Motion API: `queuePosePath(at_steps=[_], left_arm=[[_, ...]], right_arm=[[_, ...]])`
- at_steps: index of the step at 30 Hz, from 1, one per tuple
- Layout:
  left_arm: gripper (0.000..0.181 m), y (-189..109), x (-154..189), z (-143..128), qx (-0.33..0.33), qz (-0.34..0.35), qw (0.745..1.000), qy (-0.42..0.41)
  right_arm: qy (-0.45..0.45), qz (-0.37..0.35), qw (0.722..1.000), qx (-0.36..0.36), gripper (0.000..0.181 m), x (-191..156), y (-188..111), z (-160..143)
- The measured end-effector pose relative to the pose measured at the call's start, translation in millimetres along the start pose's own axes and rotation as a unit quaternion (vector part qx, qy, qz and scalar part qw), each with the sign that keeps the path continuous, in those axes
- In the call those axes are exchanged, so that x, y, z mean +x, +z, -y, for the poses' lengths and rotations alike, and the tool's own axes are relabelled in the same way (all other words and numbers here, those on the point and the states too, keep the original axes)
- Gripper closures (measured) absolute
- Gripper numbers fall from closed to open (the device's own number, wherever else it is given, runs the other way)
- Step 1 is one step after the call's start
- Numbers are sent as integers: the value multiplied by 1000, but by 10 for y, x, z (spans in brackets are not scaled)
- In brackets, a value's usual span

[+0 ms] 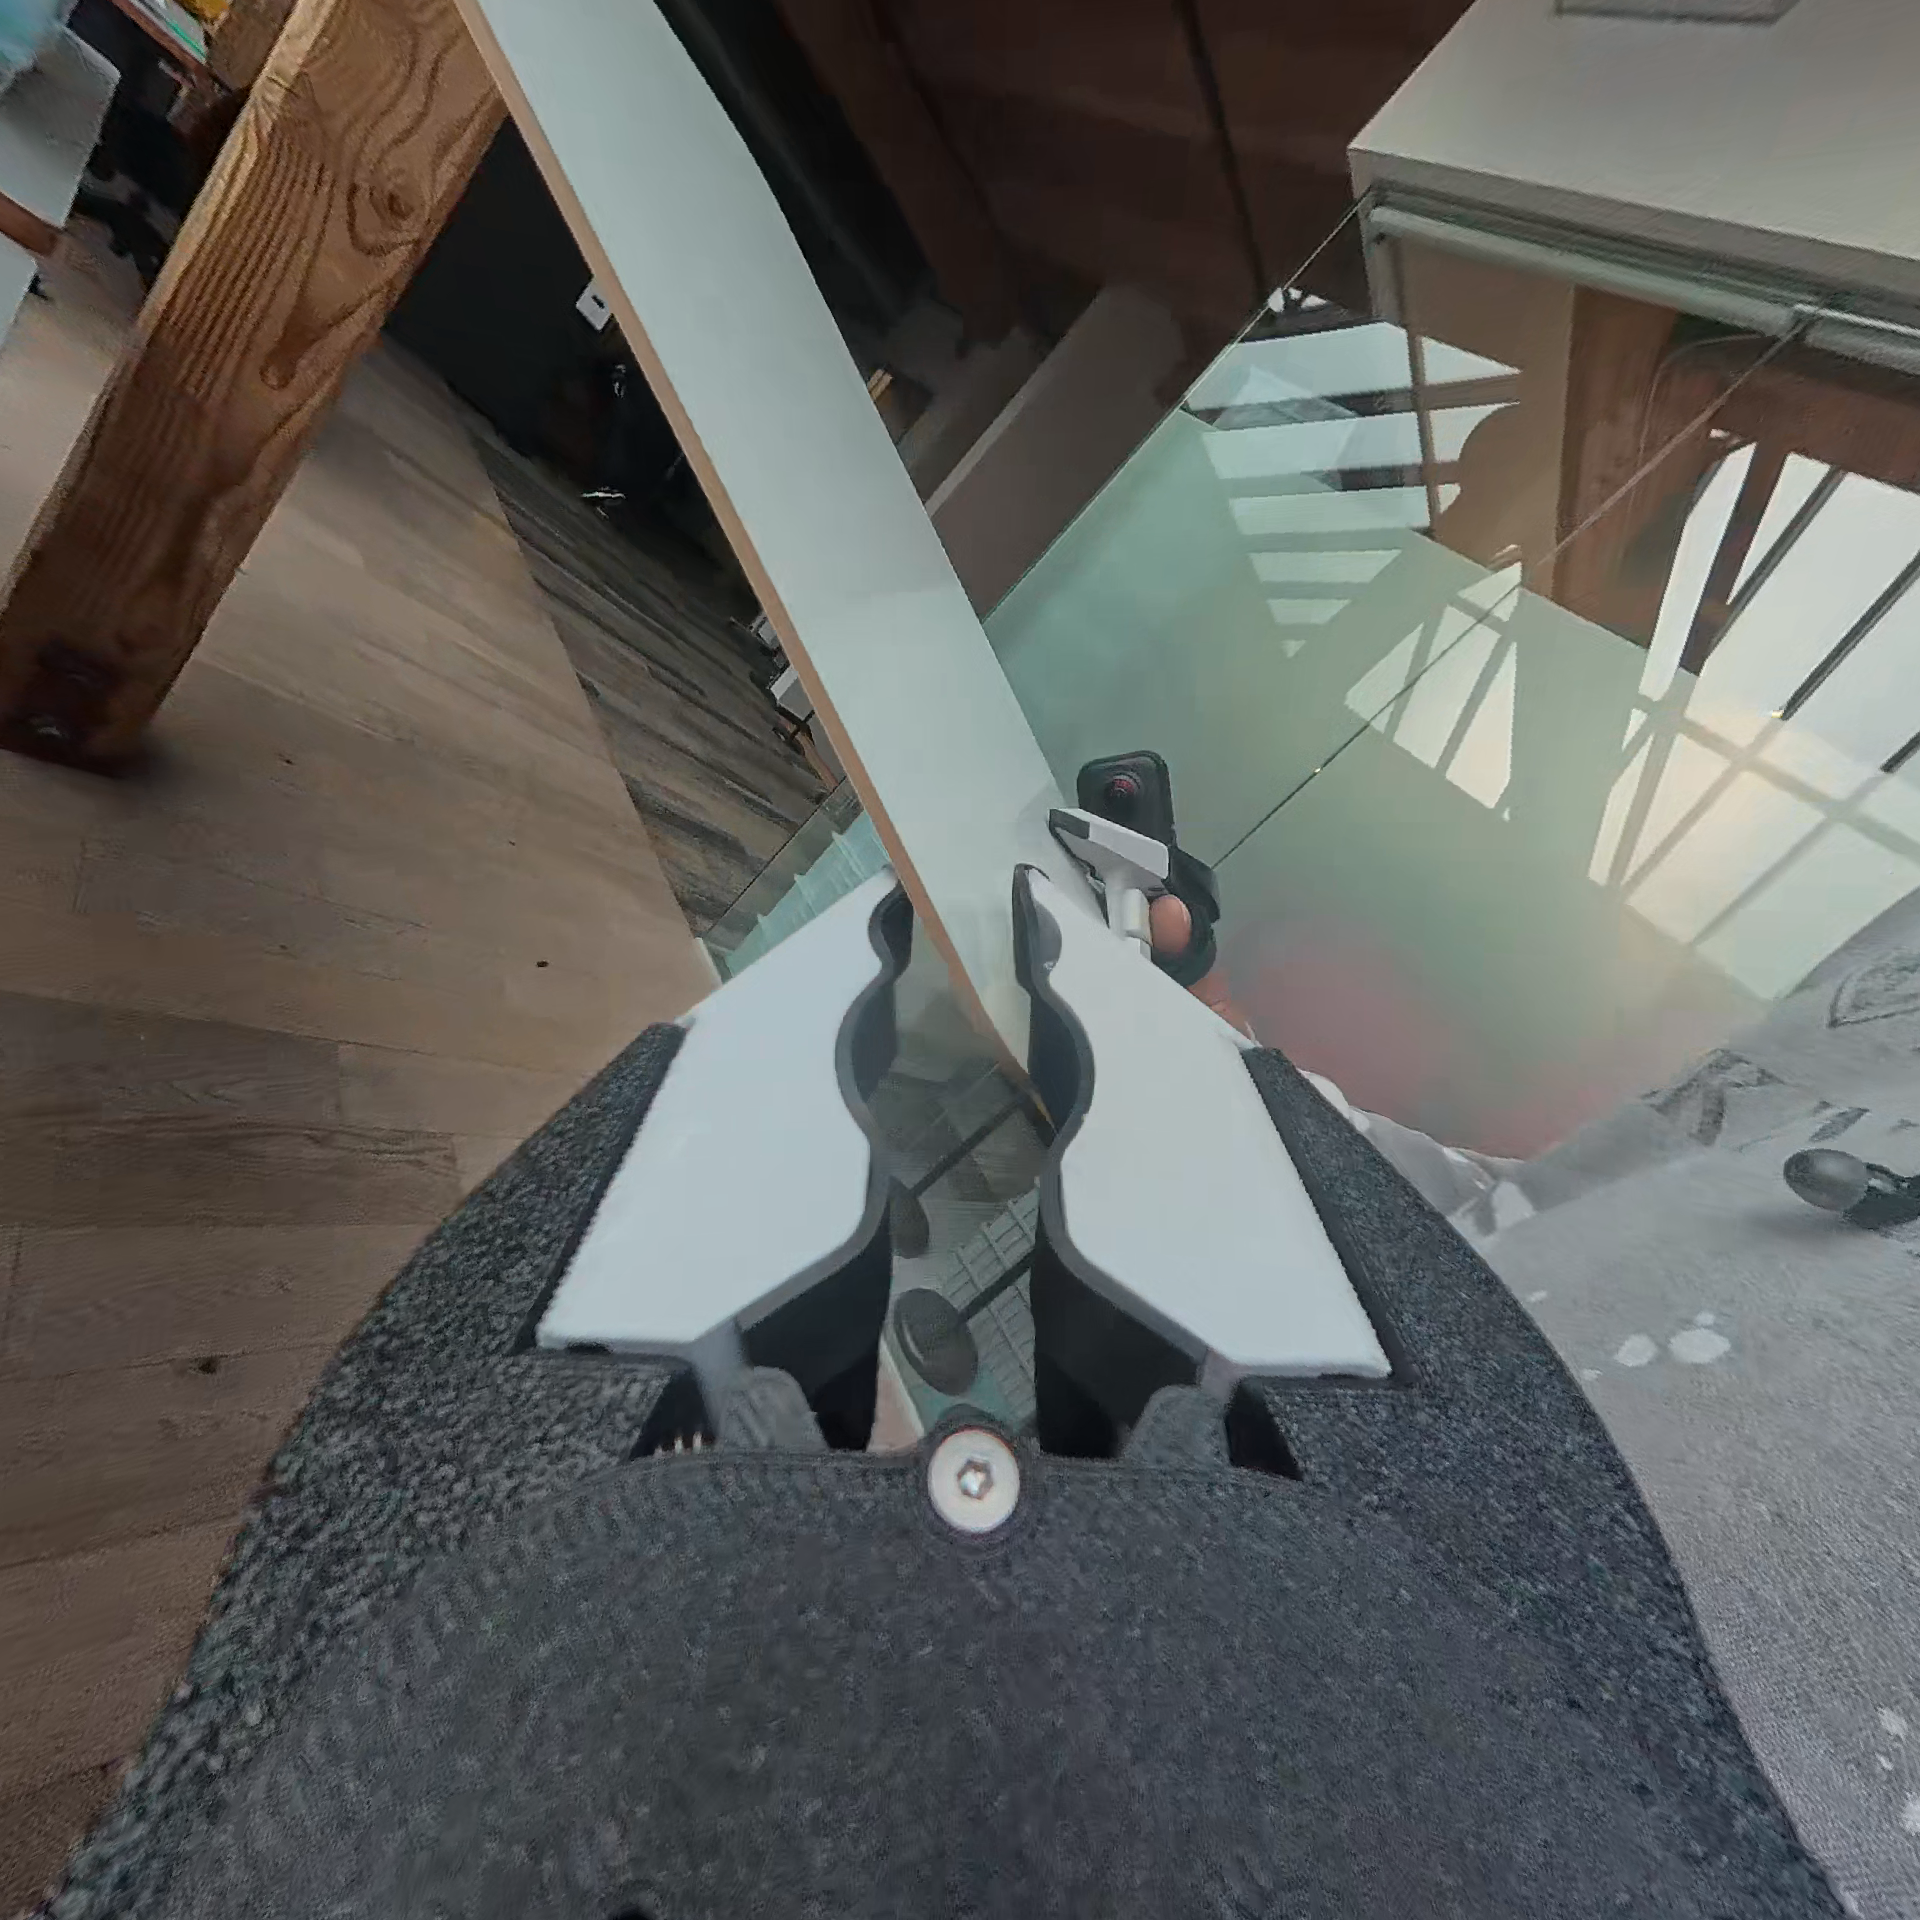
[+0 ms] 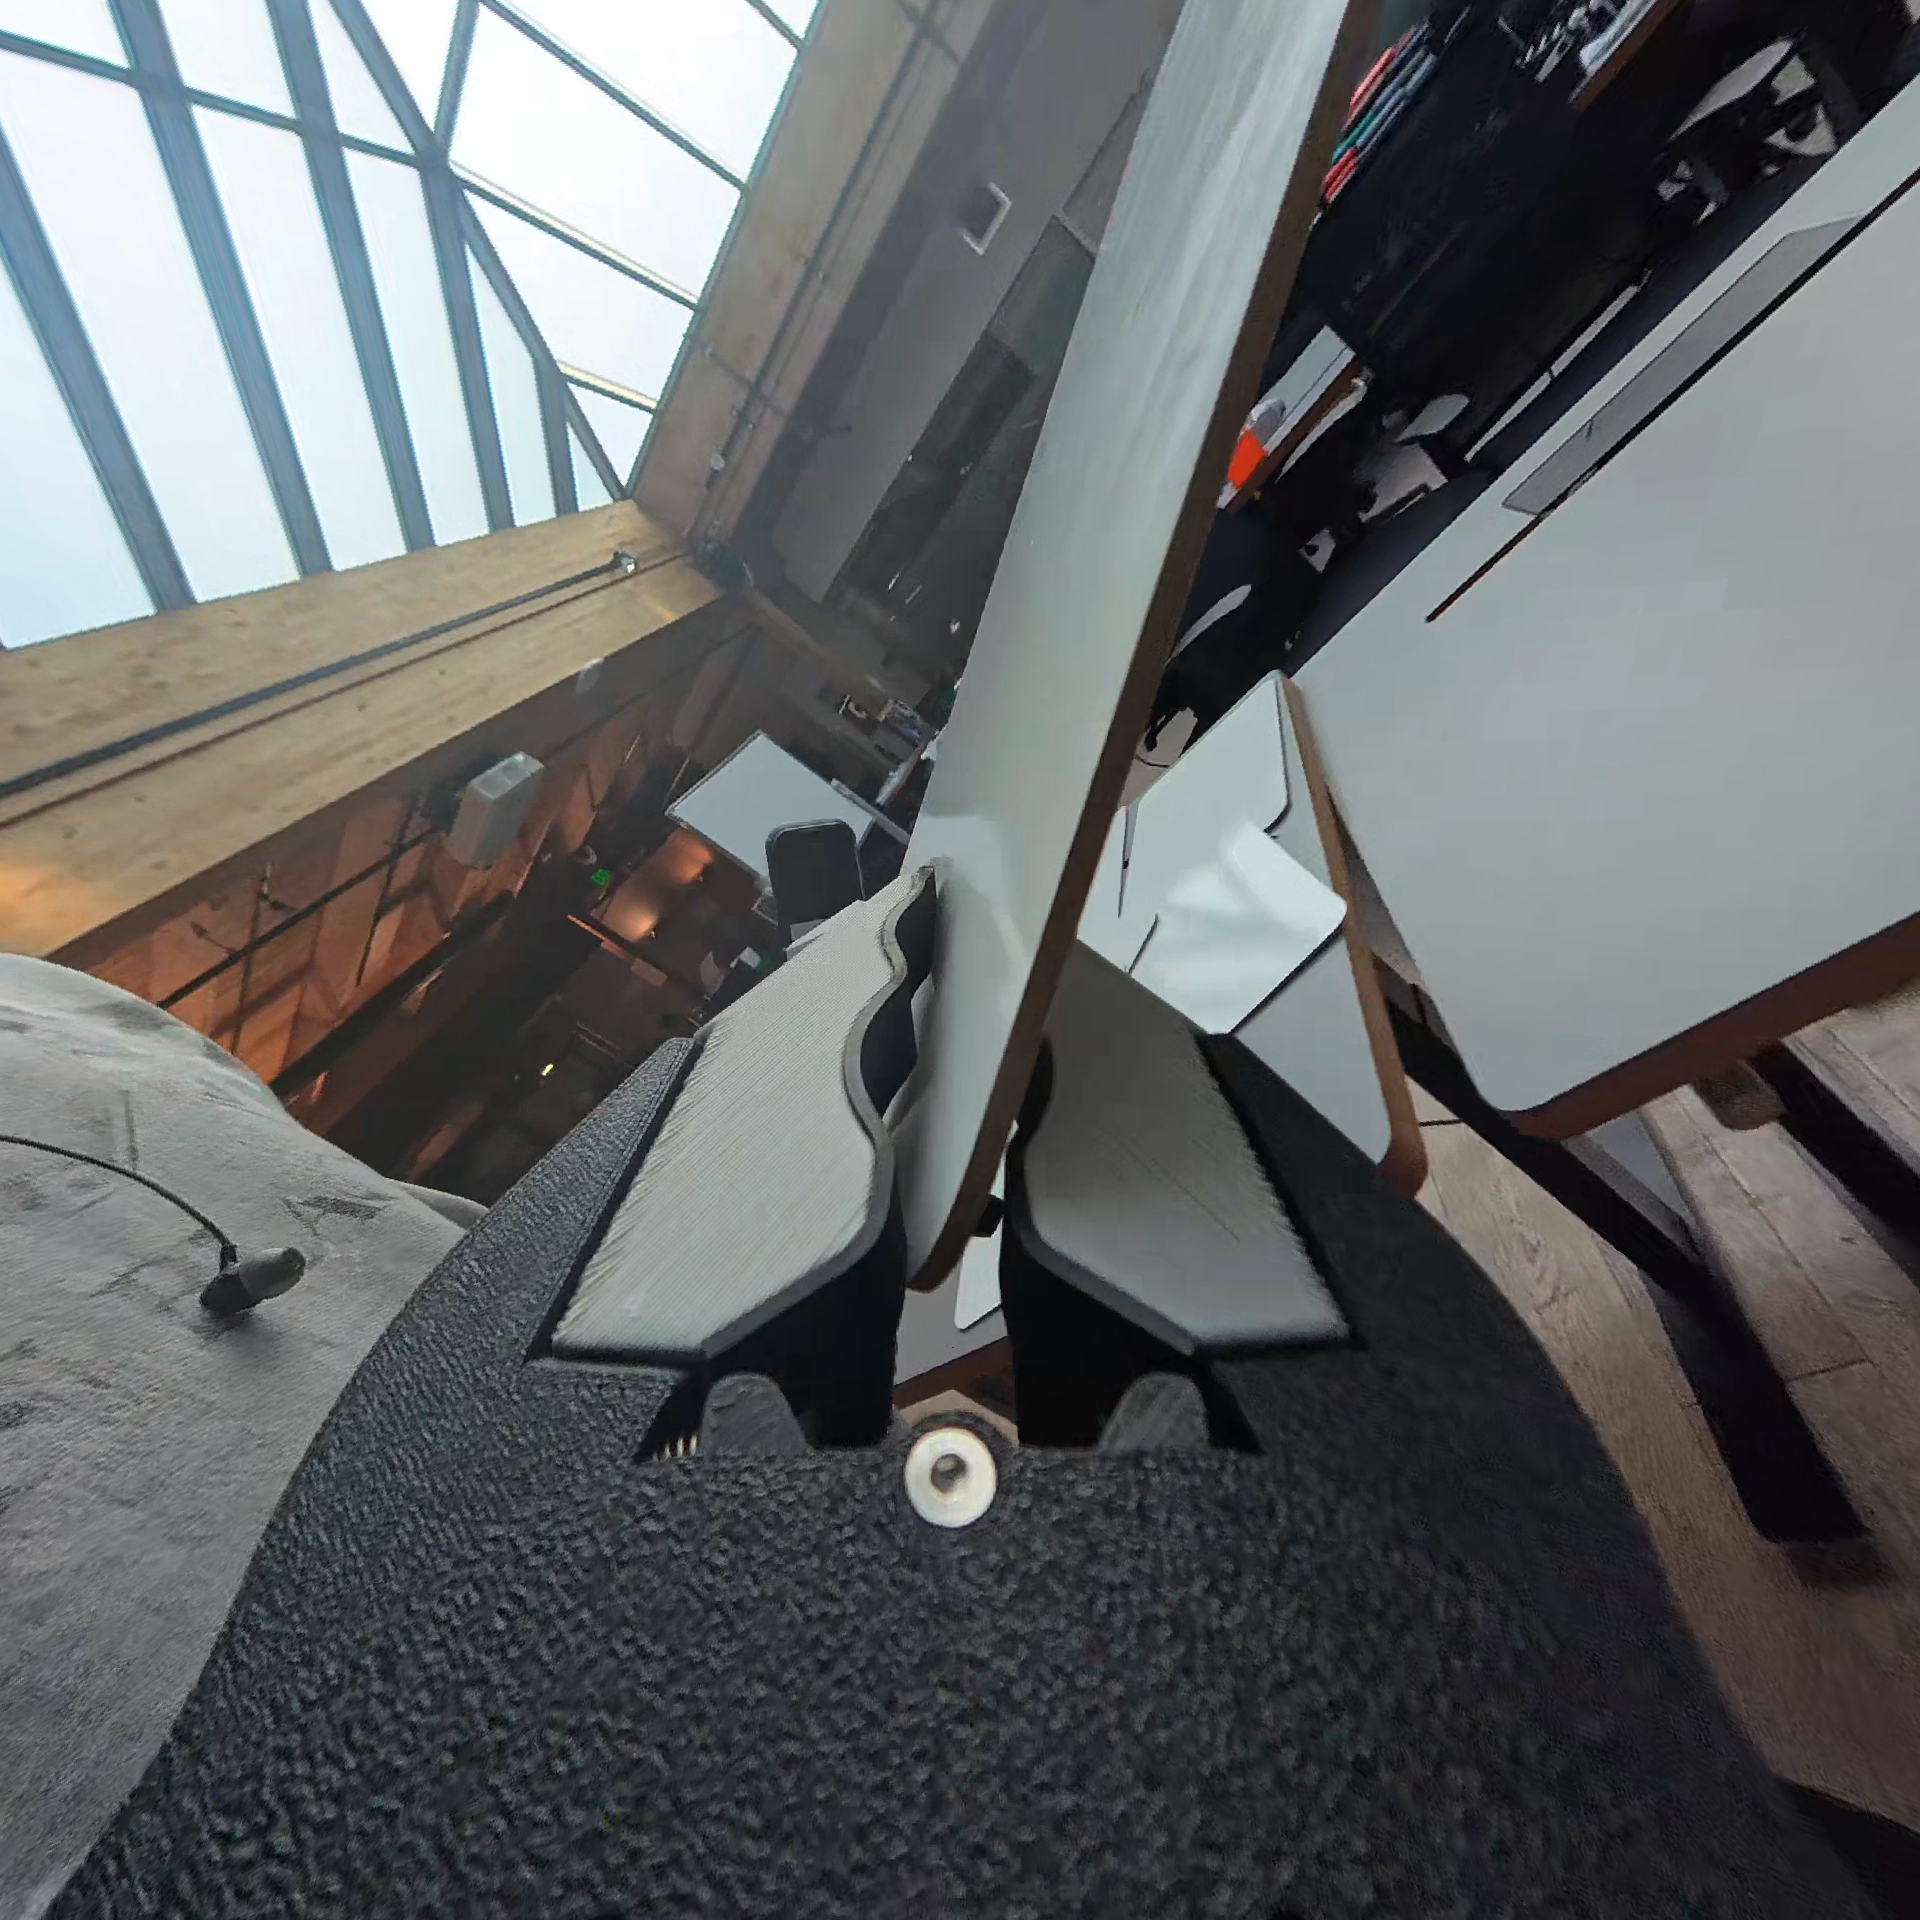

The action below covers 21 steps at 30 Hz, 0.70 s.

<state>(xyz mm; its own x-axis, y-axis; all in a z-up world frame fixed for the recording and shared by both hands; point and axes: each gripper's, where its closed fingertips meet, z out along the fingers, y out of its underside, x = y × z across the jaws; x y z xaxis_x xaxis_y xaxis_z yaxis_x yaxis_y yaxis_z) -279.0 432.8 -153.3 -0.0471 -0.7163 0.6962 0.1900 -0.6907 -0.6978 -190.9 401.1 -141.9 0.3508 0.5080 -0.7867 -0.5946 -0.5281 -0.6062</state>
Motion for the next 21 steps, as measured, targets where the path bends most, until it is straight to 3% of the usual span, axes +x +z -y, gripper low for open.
queuePosePath(at_steps=[6, 10, 13, 16, 21], left_arm=[[138, 1234, -1208, 1083, 2, 18, 999, 36], [118, 1747, -1901, 1862, 1, 101, 990, 100], [112, 1871, -2352, 2393, 12, 189, 967, 170], [116, 1838, -2810, 2762, 32, 268, 946, 181], [122, 1614, -3677, 2905, 67, 420, 893, 150]], right_arm=[[-18, -75, 997, 25, 177, 1095, -151, 1462], [-16, -86, 996, 22, 177, 1710, -104, 2340], [-19, -96, 995, 9, 178, 2253, -6, 2871], [-12, -93, 995, -22, 178, 2892, 148, 3326], [1, -51, 991, -120, 177, 4118, 509, 4023]])
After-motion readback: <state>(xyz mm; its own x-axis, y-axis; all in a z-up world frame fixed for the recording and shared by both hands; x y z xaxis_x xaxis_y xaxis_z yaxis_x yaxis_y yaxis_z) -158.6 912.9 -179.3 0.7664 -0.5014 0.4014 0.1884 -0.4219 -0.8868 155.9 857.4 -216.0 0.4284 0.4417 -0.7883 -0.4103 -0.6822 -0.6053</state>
